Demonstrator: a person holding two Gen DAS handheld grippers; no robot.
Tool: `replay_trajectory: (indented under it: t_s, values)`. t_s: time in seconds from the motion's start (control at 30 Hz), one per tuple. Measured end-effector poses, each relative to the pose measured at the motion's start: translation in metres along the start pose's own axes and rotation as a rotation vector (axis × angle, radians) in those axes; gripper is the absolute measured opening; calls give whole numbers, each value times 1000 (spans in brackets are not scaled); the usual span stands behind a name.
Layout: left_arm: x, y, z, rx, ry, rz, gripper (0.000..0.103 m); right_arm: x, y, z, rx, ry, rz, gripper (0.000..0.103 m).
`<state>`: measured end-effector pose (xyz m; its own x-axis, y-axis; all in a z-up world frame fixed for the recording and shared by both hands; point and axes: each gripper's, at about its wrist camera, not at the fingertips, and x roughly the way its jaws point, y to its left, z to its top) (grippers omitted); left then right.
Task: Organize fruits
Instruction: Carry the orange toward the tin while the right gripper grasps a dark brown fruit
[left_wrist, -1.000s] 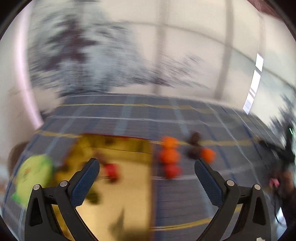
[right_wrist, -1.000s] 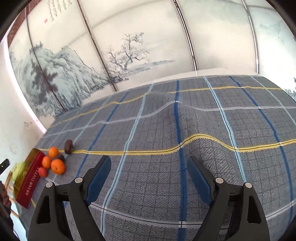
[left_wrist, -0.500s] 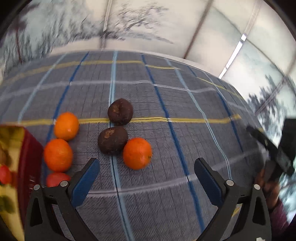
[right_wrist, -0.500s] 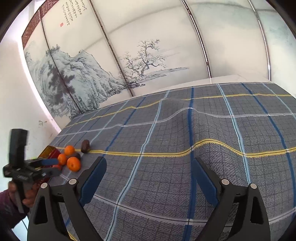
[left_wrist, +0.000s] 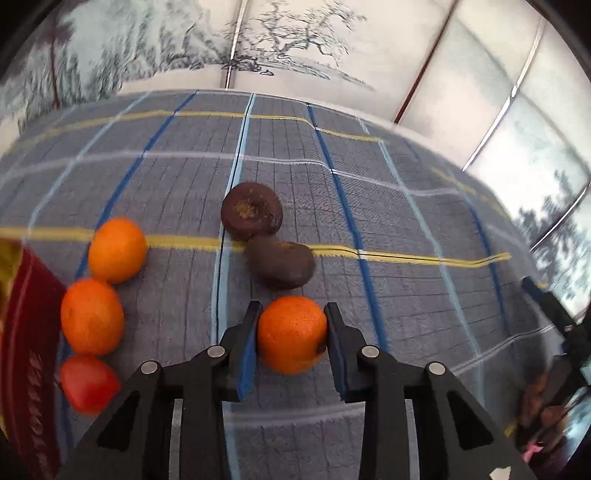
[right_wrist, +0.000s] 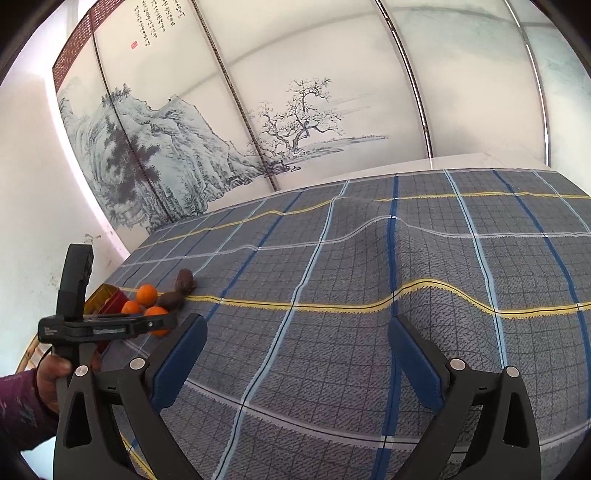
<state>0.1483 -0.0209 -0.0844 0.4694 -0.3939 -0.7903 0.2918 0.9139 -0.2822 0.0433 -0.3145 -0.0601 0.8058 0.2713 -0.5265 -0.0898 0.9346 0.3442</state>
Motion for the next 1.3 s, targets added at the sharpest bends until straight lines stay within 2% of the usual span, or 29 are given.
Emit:
replay_trajectory:
  t_s: [0.1,0.17,0.23,0.3,0.37,0.4,0.47,0.53,0.67,0.8,0.97,1.0,1.07,1.1,1.13,1.3]
  values:
    - [-20,9,-19,-40,-19,-11,29,0,0,-1,2,1,-3,99]
    - [-34,12,-32,-43,-33,-25,29,2,0,0,2,6,-9,99]
    - [-51,15,-47,-25,-45,-5,29,6,0,0,-1,18,-17,99]
    - [-65,17,-60,-11,-54,10,29,13,1,1,-7,50,-31,99]
    - [-76,19,-67,-12,-61,11,29,28,10,3,-25,122,-46,99]
    - [-82,21,-70,-13,-66,11,29,34,15,3,-29,158,-14,99]
    - [-90,23,-72,-16,-76,11,29,41,34,8,-46,191,56,99]
    - [-97,25,-72,-24,-81,7,30,52,68,15,-131,220,102,99]
    - [-108,32,-75,-50,-95,-9,30,89,131,28,-290,273,149,99]
    - [-121,36,-80,-57,-118,-12,30,131,167,29,-367,328,159,99]
    - [-133,40,-84,-64,-132,-16,30,162,187,18,-403,353,150,98]
    - [-135,42,-85,-63,-131,-16,30,170,191,15,-416,365,143,94]
    - [-137,43,-85,-66,-135,-14,30,184,194,7,-427,404,124,72]
    - [-138,44,-86,-68,-137,-14,30,185,191,4,-429,420,115,54]
    - [-139,44,-86,-70,-138,-15,30,182,195,1,-459,382,100,42]
    - [-146,49,-89,-93,-146,-17,30,167,191,-5,-431,381,103,39]
